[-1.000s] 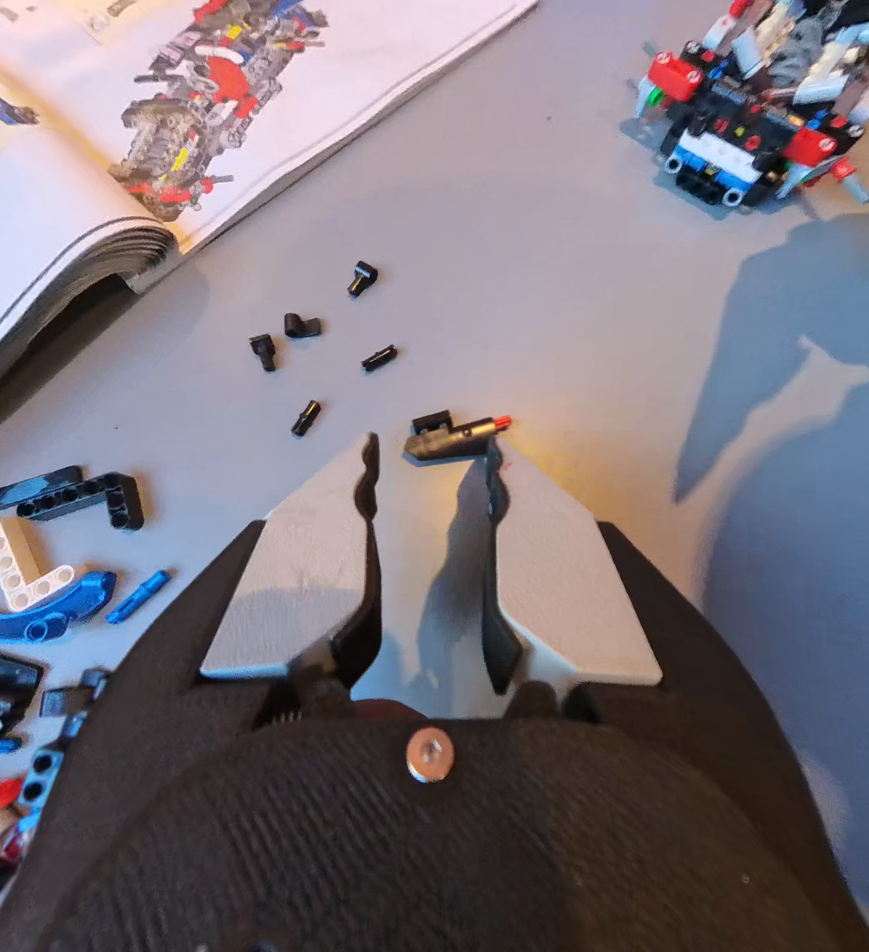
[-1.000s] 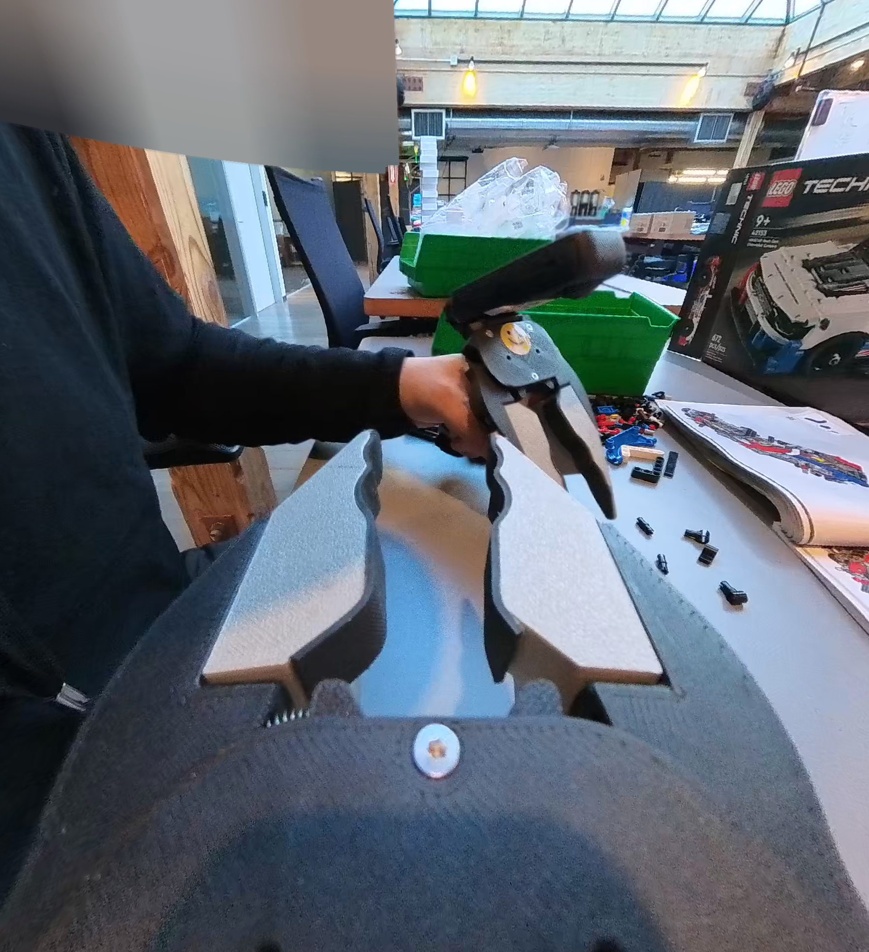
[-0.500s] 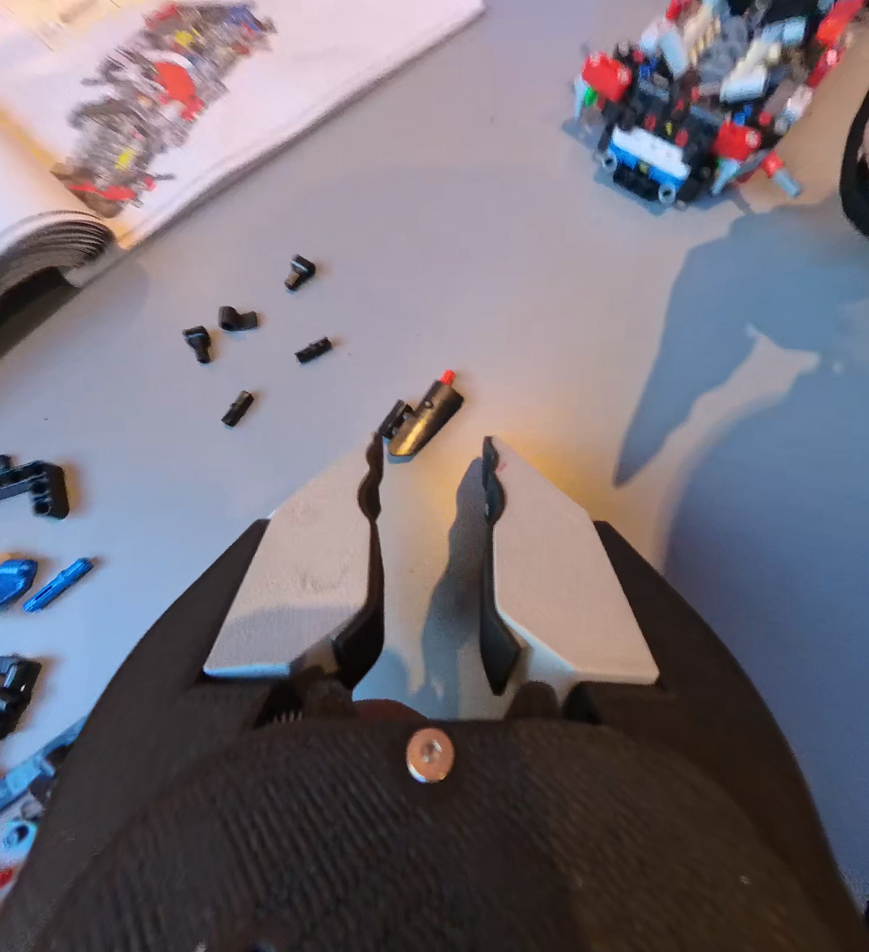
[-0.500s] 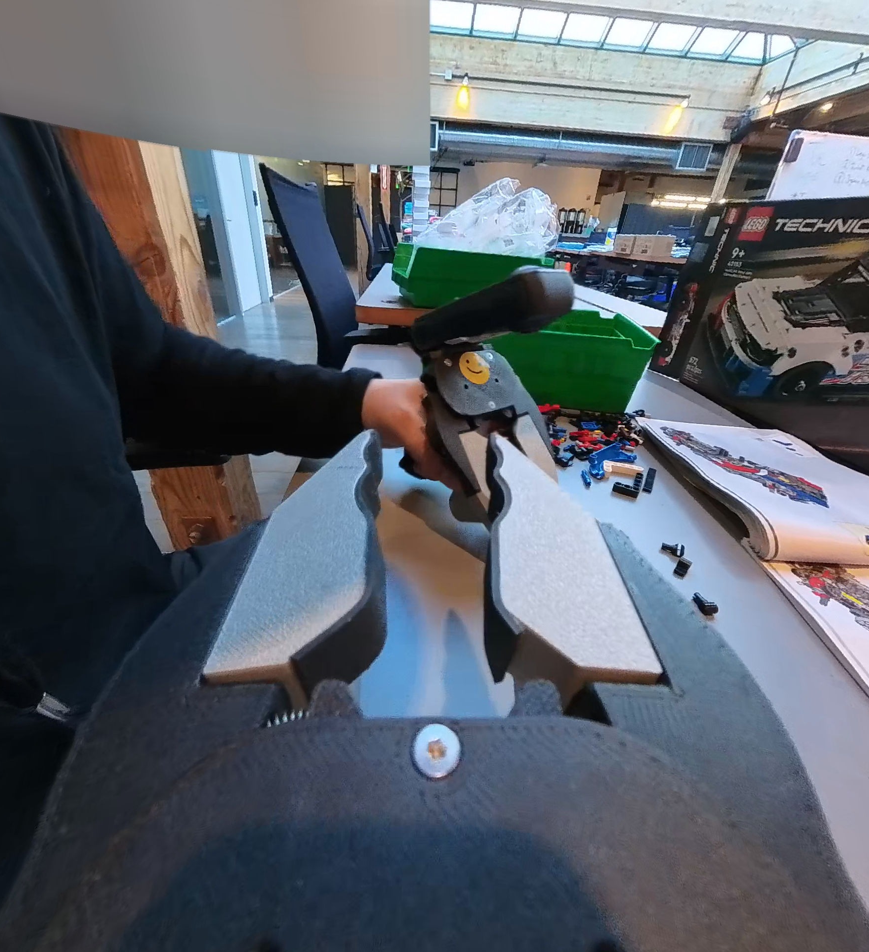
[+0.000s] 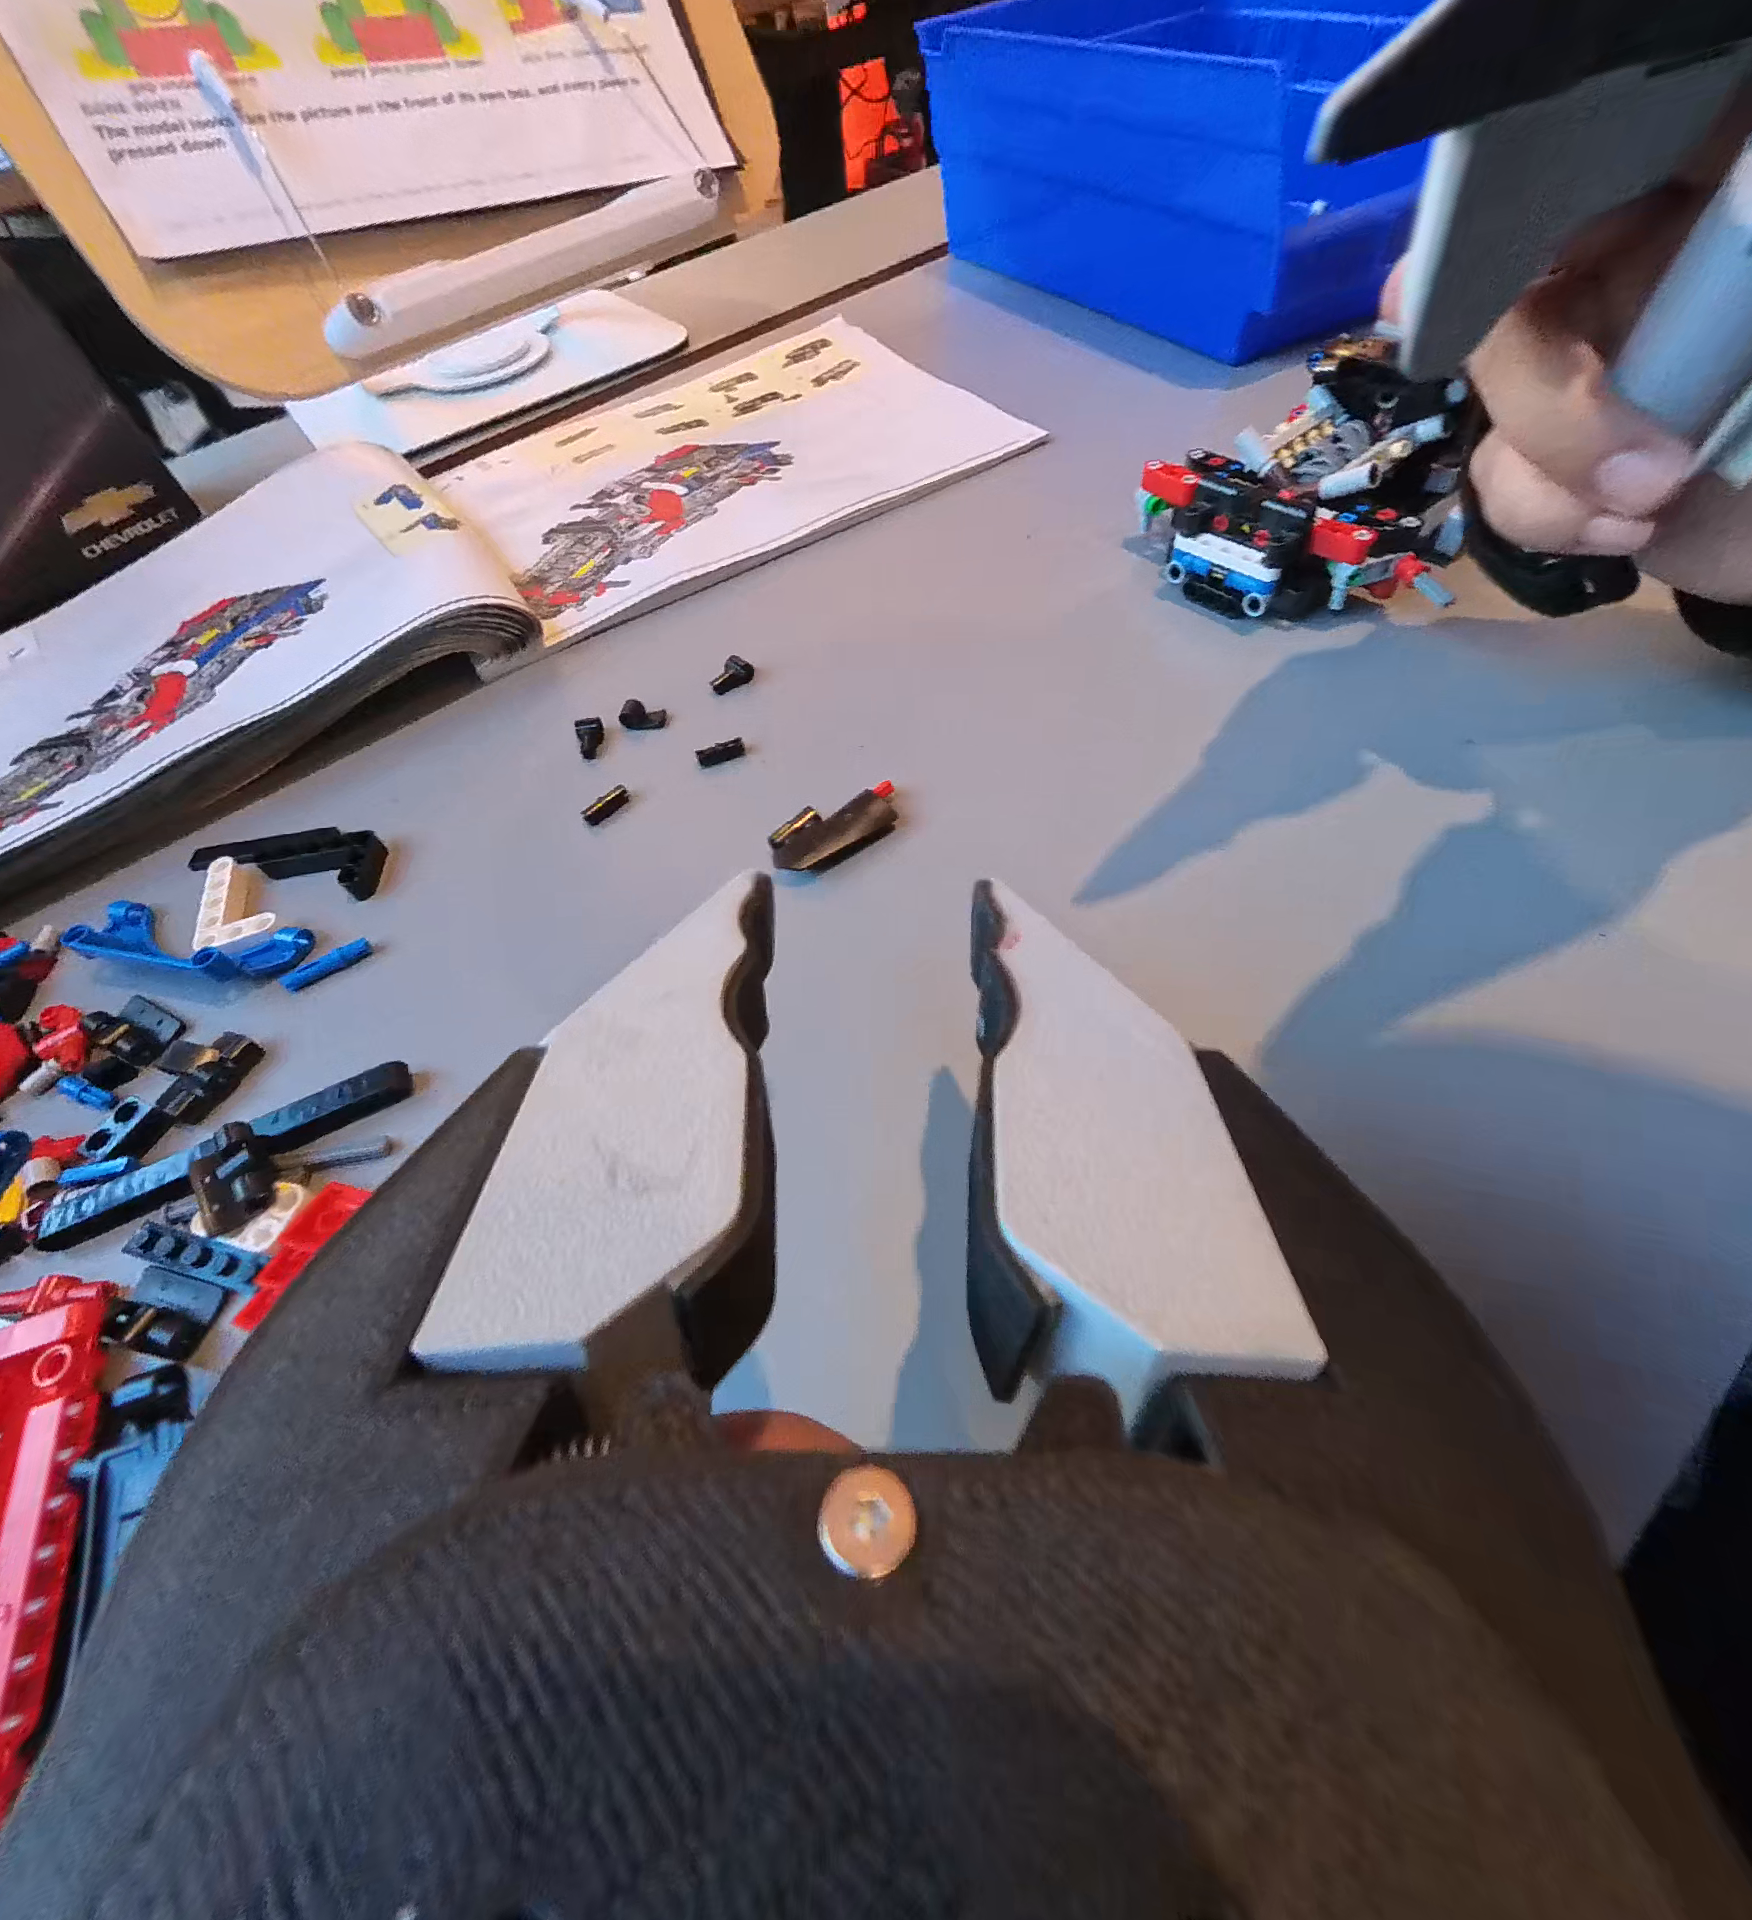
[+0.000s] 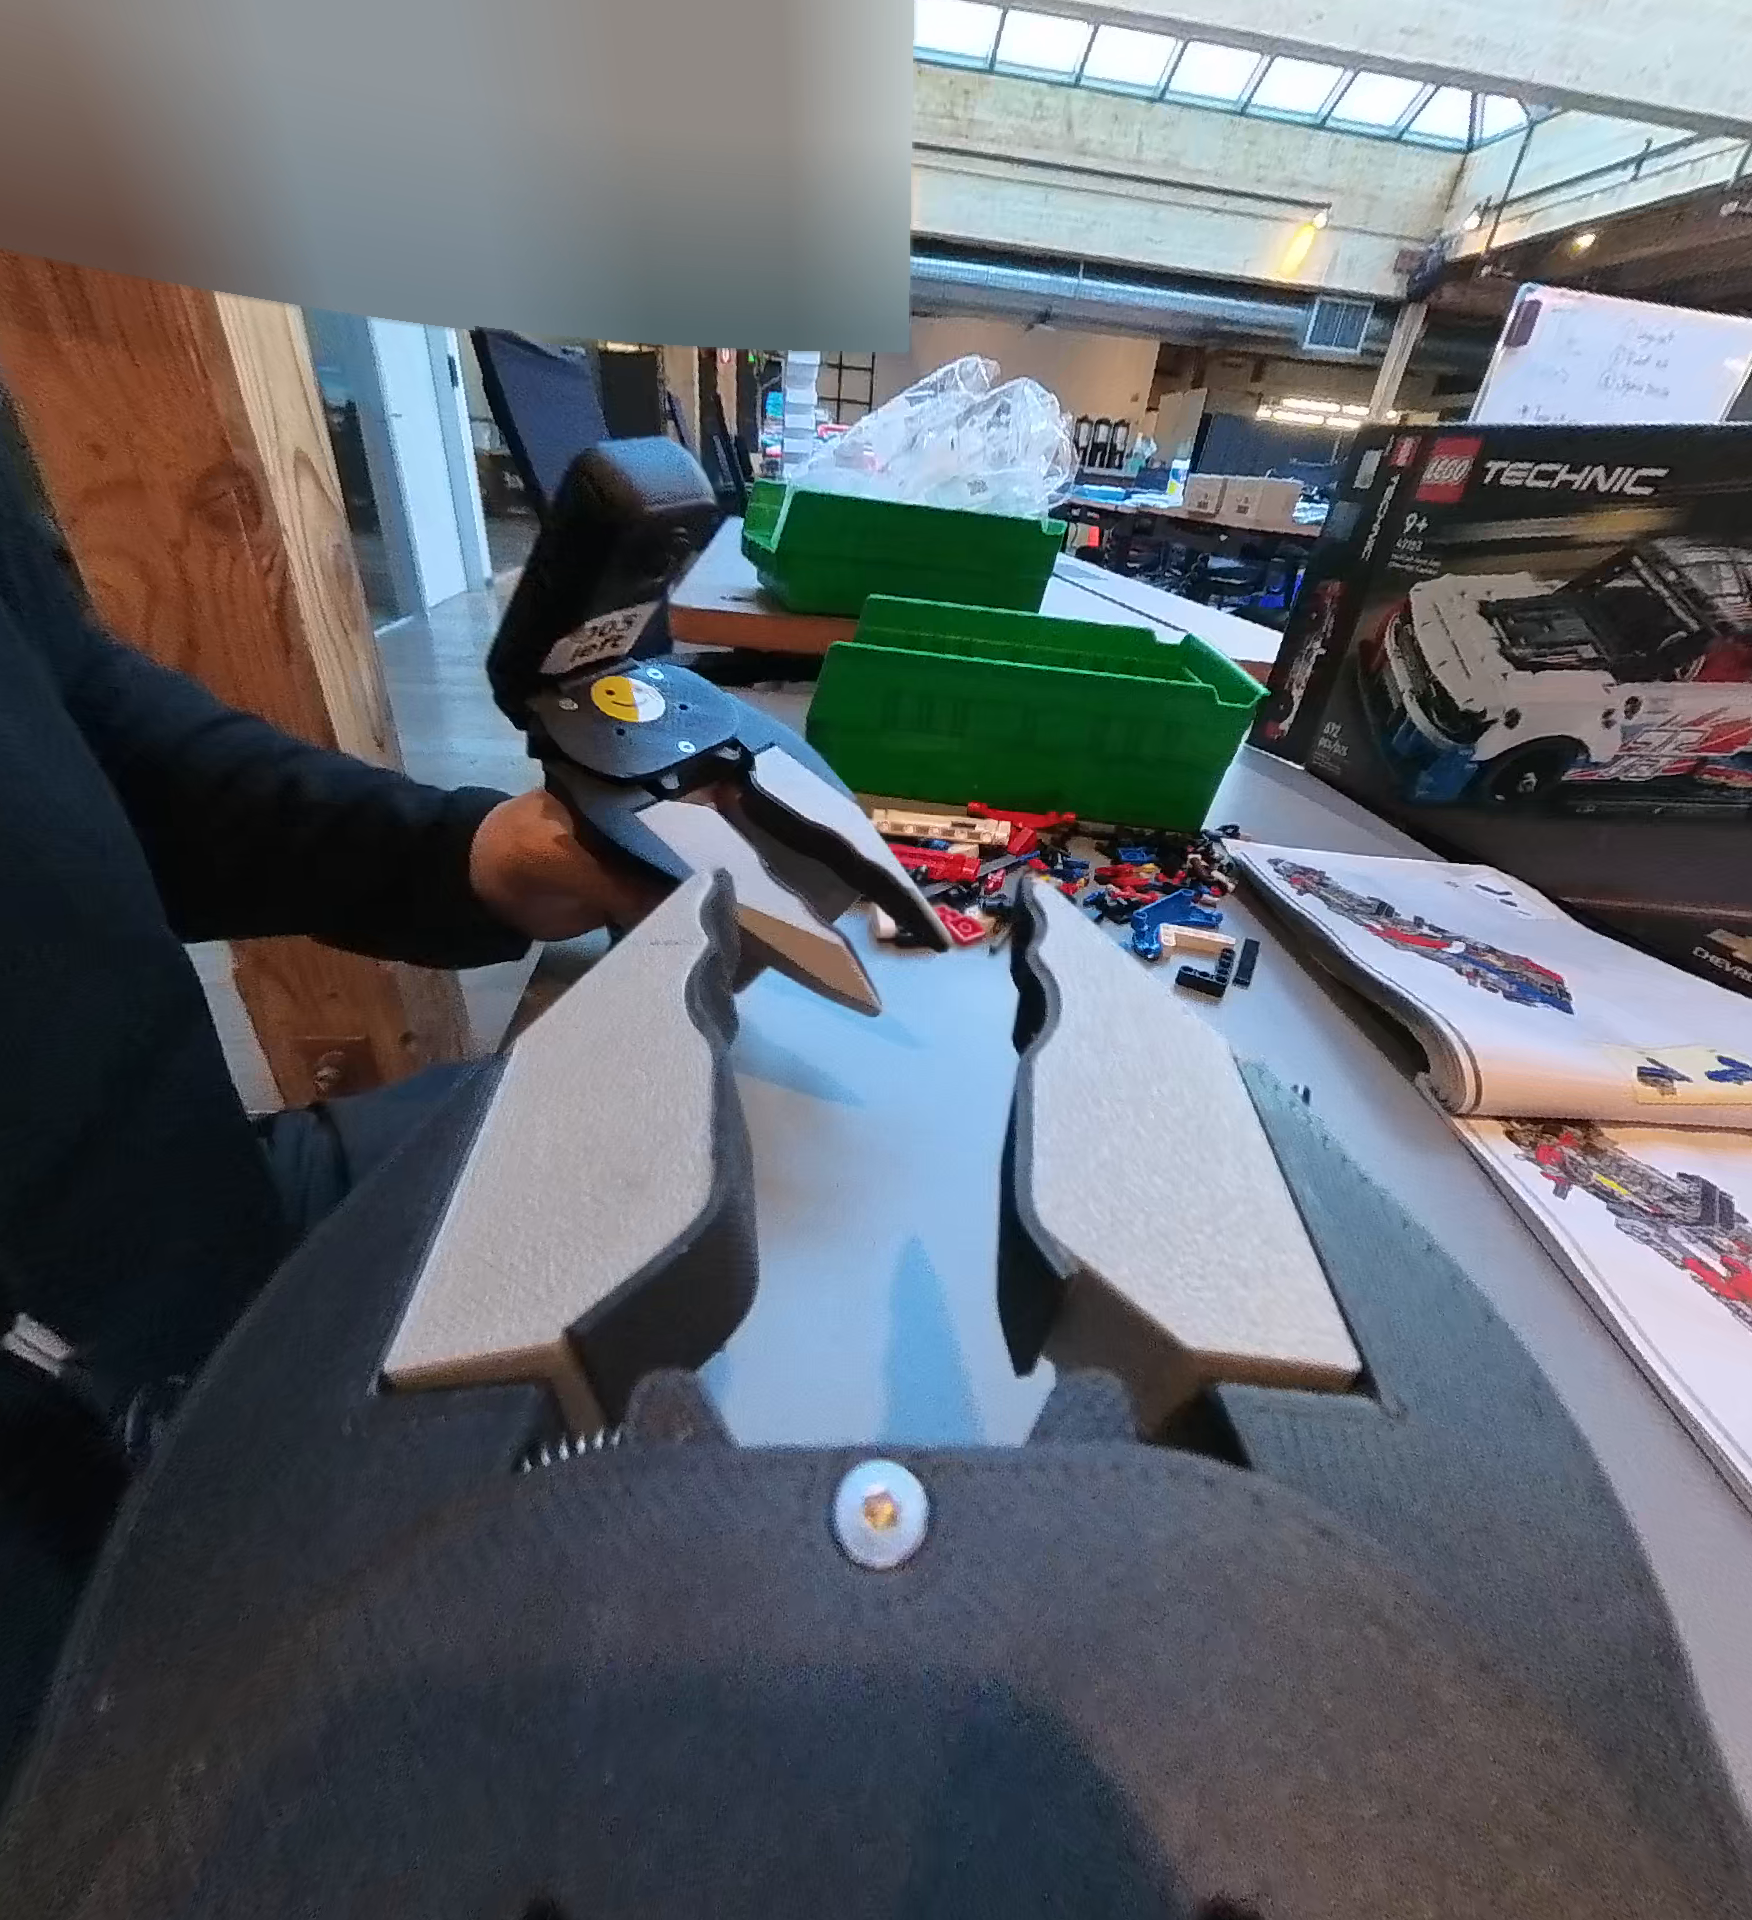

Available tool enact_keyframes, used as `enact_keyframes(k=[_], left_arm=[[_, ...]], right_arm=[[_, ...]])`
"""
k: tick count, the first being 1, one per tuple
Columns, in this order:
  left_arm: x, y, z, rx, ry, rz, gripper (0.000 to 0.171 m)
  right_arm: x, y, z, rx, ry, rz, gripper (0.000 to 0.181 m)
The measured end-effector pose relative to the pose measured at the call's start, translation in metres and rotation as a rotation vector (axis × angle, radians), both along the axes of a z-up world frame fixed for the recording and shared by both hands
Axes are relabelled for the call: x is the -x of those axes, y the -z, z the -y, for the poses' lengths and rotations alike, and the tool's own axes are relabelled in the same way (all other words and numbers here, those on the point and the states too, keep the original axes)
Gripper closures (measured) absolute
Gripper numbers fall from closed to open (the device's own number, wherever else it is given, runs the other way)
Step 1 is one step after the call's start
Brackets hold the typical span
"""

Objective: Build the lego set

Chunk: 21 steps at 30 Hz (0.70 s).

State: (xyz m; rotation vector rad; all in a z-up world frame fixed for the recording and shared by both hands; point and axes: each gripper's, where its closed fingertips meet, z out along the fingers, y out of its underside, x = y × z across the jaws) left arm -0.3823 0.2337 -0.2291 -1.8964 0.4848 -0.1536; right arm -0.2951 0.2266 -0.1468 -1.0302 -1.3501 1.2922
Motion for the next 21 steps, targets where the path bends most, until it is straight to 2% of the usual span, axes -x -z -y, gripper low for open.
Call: enact_keyframes(k=[5, 7, 12, 13, 15, 19, 21], left_arm=[[-0.007, 0.003, 0.002, -0.002, 0.026, -0.046, 0.137], [-0.008, 0.001, 0.003, -0.014, 0.031, -0.037, 0.138], [-0.016, 0.003, 0.005, 0.008, 0.064, -0.020, 0.138], [-0.018, 0.004, 0.005, 0.010, 0.073, -0.029, 0.138], [-0.023, 0.005, 0.005, 0.007, 0.085, -0.042, 0.138], [-0.037, 0.001, 0.003, -0.006, 0.118, -0.015, 0.138], [-0.045, 0.001, 0.002, -0.006, 0.136, -0.010, 0.138]], right_arm=[[0.001, 0.003, -0.010, -0.011, 0.066, 0.007, 0.128], [-0.006, -0.002, -0.013, -0.006, 0.102, -0.002, 0.121], [-0.051, -0.017, -0.020, -0.102, 0.298, 0.014, 0.114], [-0.065, -0.016, -0.022, -0.096, 0.341, 0.040, 0.112], [-0.102, -0.016, -0.031, -0.045, 0.440, 0.064, 0.097], [-0.206, -0.022, -0.059, 0.030, 0.721, 0.059, 0.096], [-0.265, -0.025, -0.073, 0.044, 0.874, 0.062, 0.106]])
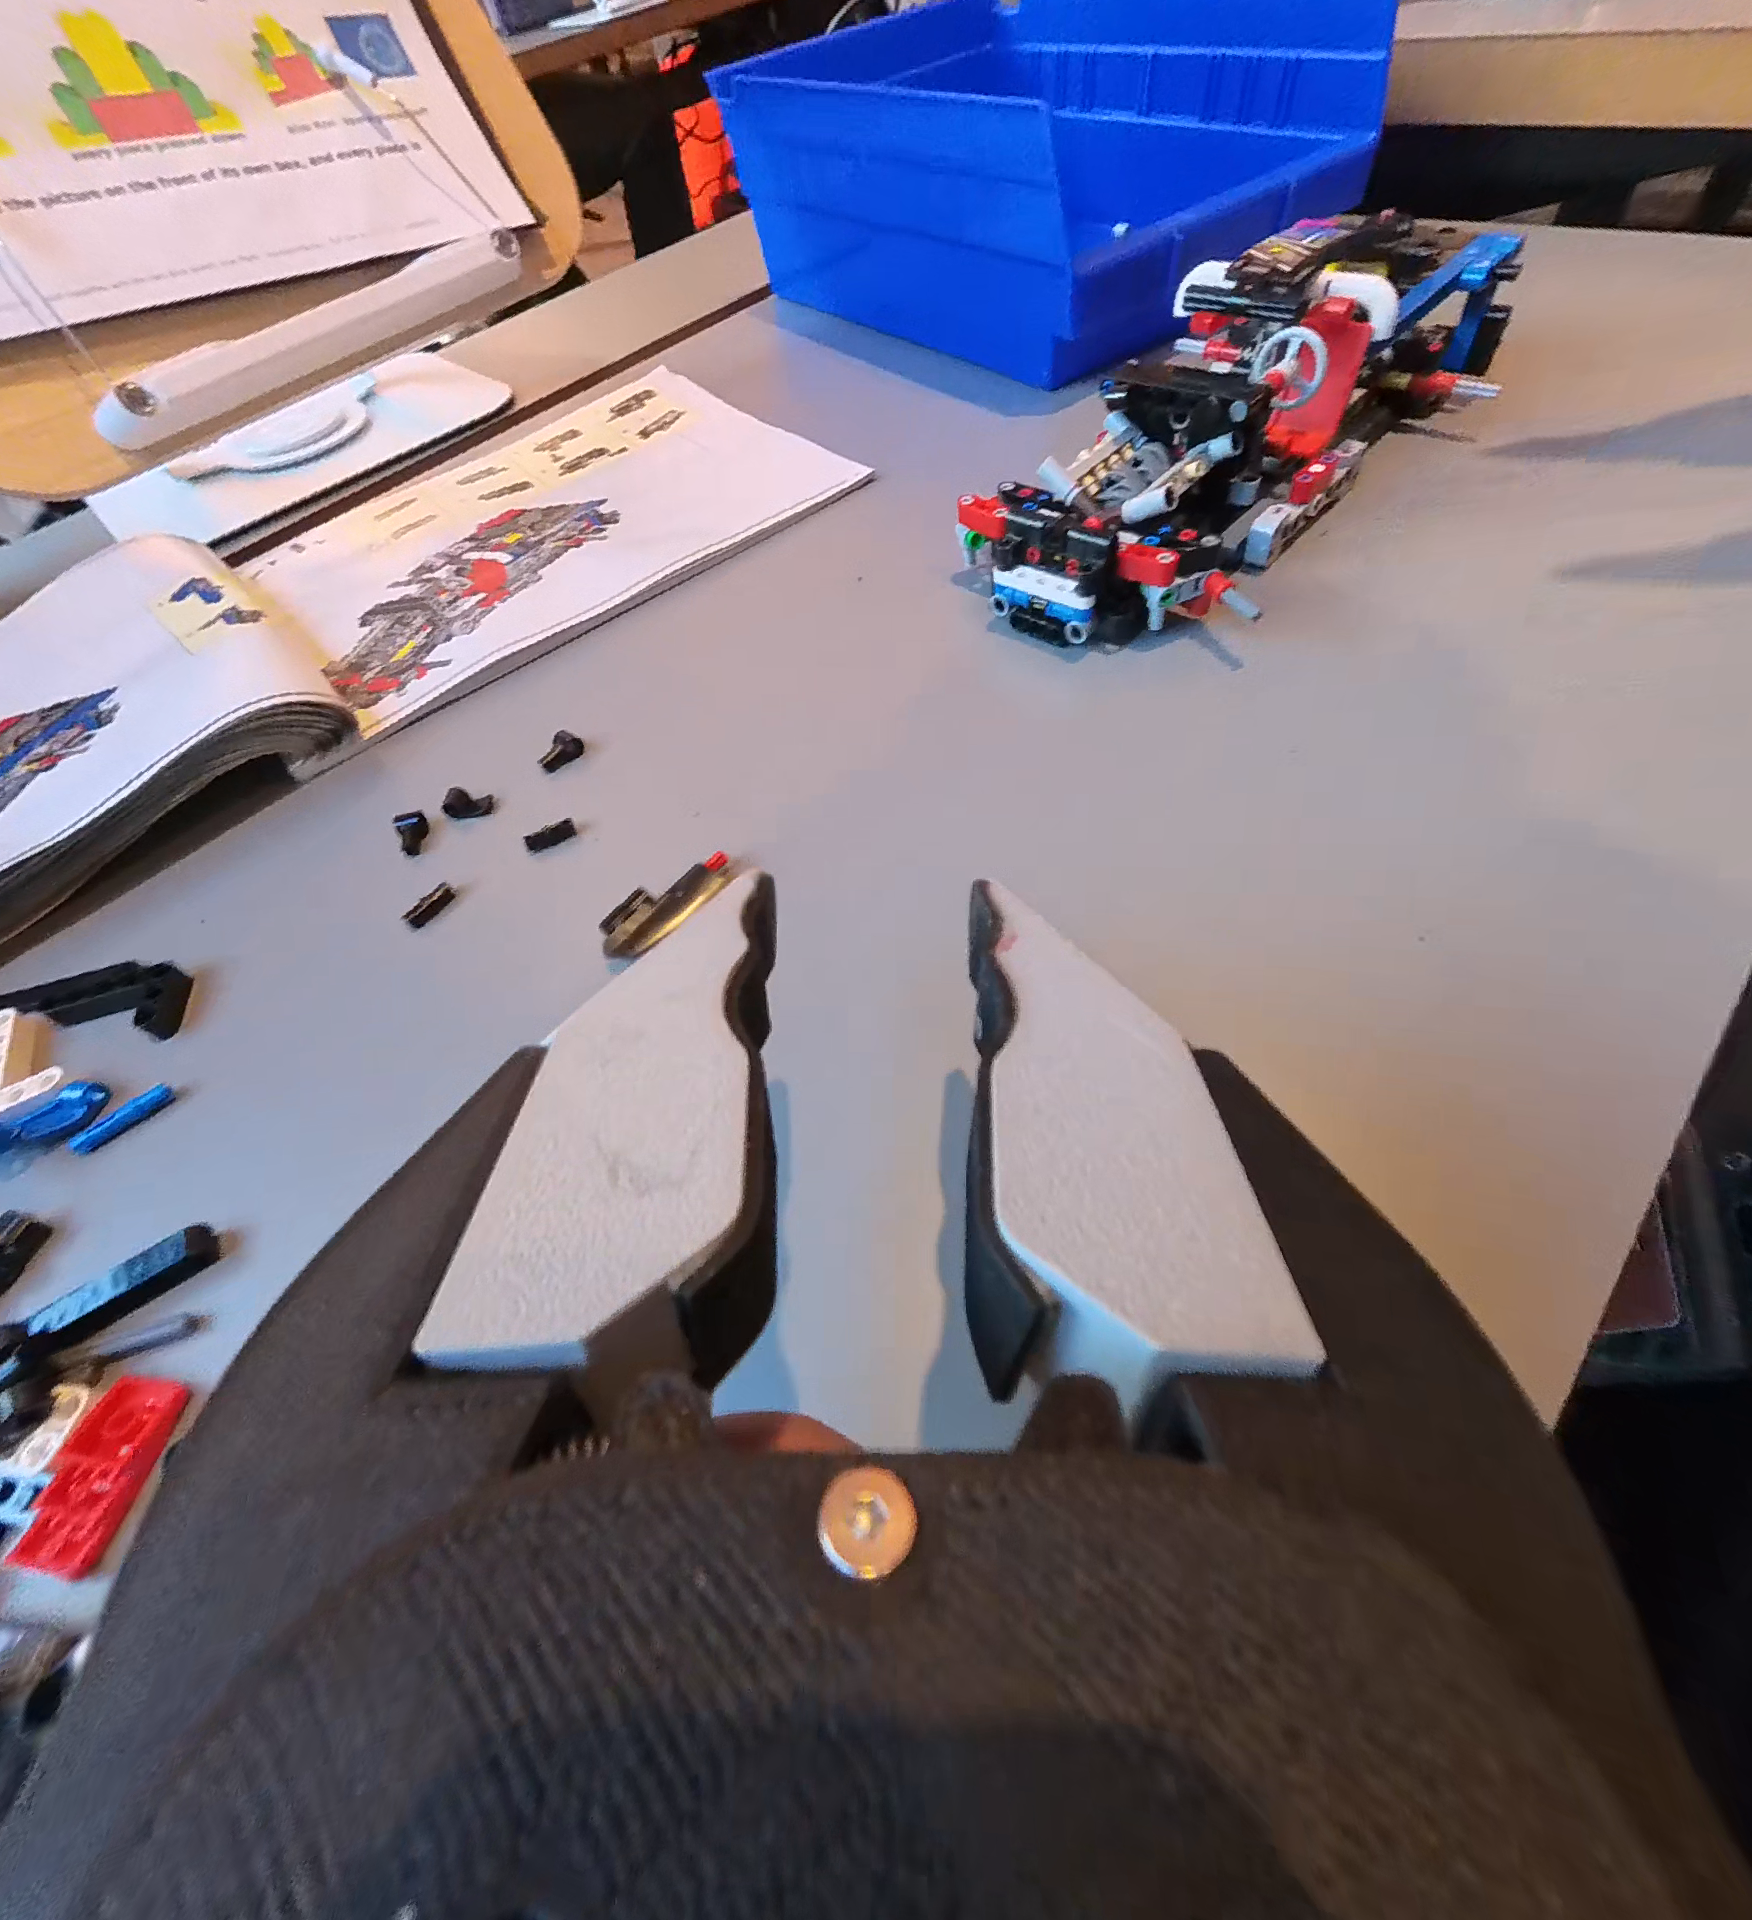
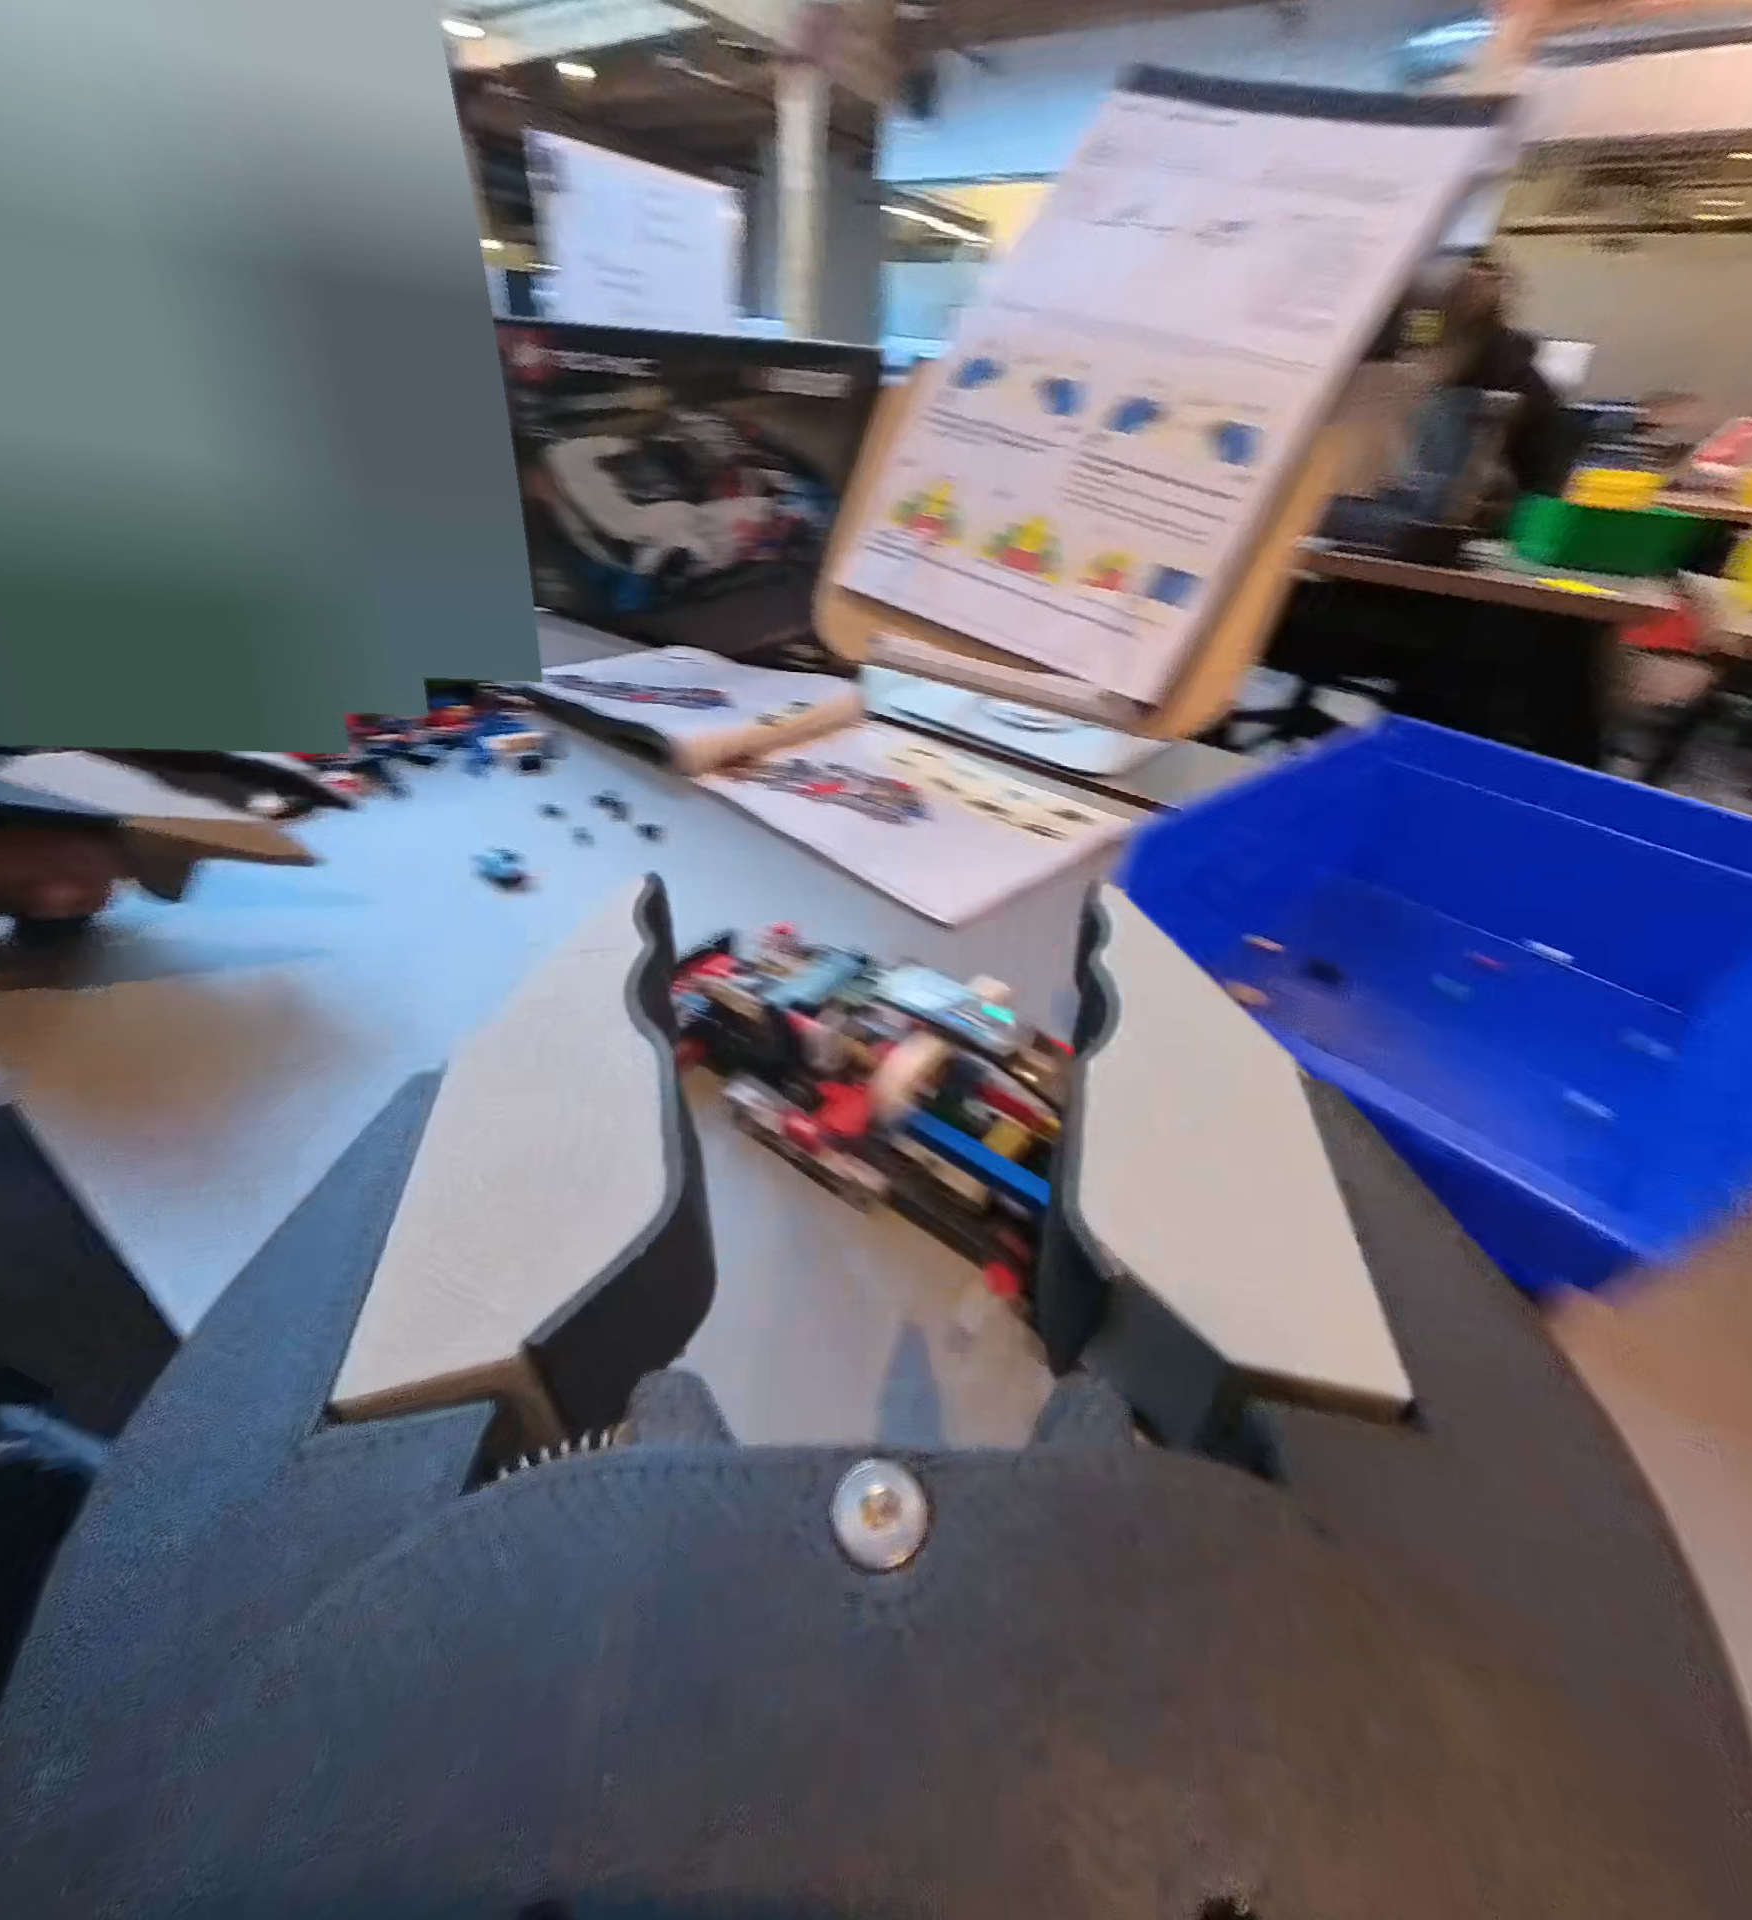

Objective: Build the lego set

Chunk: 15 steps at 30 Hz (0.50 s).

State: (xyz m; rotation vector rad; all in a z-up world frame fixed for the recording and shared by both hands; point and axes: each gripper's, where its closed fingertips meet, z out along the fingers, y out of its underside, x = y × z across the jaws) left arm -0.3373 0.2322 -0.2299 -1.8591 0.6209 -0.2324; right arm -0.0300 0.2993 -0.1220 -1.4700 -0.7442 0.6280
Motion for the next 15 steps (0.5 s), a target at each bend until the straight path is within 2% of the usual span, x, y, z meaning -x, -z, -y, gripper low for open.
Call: enact_keyframes(k=[2, 5, 8, 11, 15], left_arm=[[-0.010, 0.002, -0.002, 0.006, 0.028, -0.009, 0.137], [-0.027, 0.003, -0.005, 0.013, 0.069, -0.017, 0.138], [-0.042, 0.005, -0.008, 0.022, 0.101, -0.031, 0.138], [-0.054, 0.008, -0.012, 0.032, 0.117, -0.040, 0.139], [-0.065, 0.011, -0.019, 0.056, 0.121, -0.040, 0.139]], right_arm=[[-0.060, -0.004, -0.013, 0.012, 0.155, 0.007, 0.123], [-0.159, -0.009, -0.040, 0.017, 0.420, 0.079, 0.122], [-0.244, -0.016, -0.069, 0.061, 0.593, 0.149, 0.115], [-0.298, -0.003, -0.112, 0.190, 0.686, 0.272, 0.111], [-0.337, 0.025, -0.184, 0.413, 0.778, 0.352, 0.113]])
